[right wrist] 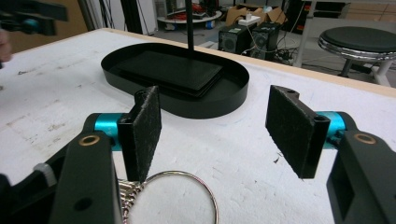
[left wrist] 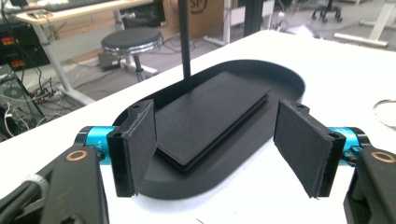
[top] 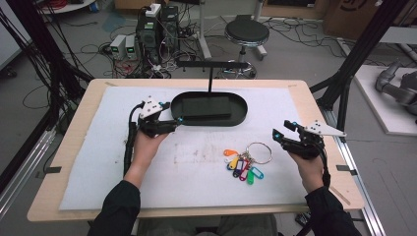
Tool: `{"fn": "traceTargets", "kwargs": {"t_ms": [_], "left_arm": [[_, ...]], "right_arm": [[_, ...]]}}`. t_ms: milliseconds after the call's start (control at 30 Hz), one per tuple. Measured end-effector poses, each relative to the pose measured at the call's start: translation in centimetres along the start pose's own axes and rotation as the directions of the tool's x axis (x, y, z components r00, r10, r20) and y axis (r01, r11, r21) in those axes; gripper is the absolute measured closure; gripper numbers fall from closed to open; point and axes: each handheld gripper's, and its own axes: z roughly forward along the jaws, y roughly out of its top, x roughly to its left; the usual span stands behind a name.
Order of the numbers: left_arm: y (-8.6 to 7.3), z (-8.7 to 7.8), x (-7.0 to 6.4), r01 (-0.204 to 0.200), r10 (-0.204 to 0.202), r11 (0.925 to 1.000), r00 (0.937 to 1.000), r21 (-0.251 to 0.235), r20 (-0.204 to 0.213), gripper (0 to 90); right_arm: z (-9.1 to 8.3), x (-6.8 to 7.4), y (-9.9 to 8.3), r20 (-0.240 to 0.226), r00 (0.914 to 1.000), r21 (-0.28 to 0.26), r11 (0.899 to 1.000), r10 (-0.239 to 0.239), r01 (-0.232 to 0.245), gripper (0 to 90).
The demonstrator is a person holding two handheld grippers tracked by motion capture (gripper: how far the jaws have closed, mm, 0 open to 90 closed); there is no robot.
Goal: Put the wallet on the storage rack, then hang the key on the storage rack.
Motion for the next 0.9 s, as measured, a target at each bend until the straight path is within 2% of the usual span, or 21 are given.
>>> {"fn": "traceTargets", "kwargs": {"t_ms": [67, 200, 333, 533, 600, 633, 700, 800, 900], "left_arm": [[0.0, -1.2, -0.5, 0.007, -0.007, 1.0000, 1.0000, -0.001, -0.007, 29.1], [-0.1, -3.3, -1.6, 0.009, -0.009, 0.9999, 0.9999, 0.011, 0.006, 28.0], [-0.4, -5.2, -3.1, 0.021, -0.021, 0.9993, 0.9997, 0.030, -0.016, 28.0], [-1.4, -7.2, -4.8, 0.028, -0.027, 0.9995, 0.9992, 0.017, -0.029, 28.0], [-1.6, -7.4, -4.9, 0.026, -0.026, 0.9996, 0.9992, 0.013, -0.030, 28.0], [-1.9, -7.7, -4.9, 0.019, -0.019, 0.9997, 0.9988, 0.015, -0.046, 28.0], [-2.5, -7.8, -4.6, 0.042, -0.042, 0.9990, 0.9983, 0.012, -0.041, 26.7], [-2.8, -7.9, -4.0, 0.047, -0.046, 0.9989, 0.9984, 0.008, -0.033, 22.0], [-2.8, -8.1, -3.4, 0.046, -0.046, 0.9989, 0.9981, -0.001, -0.041, 22.0]], "right_arm": [[-0.1, 0.0, 0.0, 0.003, 1.0000, -0.004, 1.000, -0.001, 0.001, 36.3], [-0.1, 0.0, 0.0, 0.003, 1.0000, -0.002, 1.000, 0.005, -0.005, 35.9], [-0.1, 0.1, -0.1, 0.003, 1.0000, 0.004, 1.000, 0.003, -0.003, 35.7], [-0.6, -0.1, -0.2, 0.013, 0.9999, -0.002, 1.000, 0.004, -0.004, 35.5], [-0.7, 0.0, -0.2, 0.015, 0.9999, -0.006, 1.000, 0.005, -0.005, 35.3], [-0.8, 0.0, -0.2, 0.016, 0.9999, -0.006, 1.000, 0.003, -0.003, 35.1], [-0.9, 0.1, -0.2, 0.014, 0.9999, -0.007, 1.000, 0.002, -0.002, 34.7], [-1.0, 0.3, -0.3, 0.011, 0.9999, -0.004, 1.000, 0.000, 0.000, 34.2], [-1.0, 0.3, -0.5, 0.010, 1.0000, 0.003, 1.000, 0.000, 0.000, 33.0]]}}
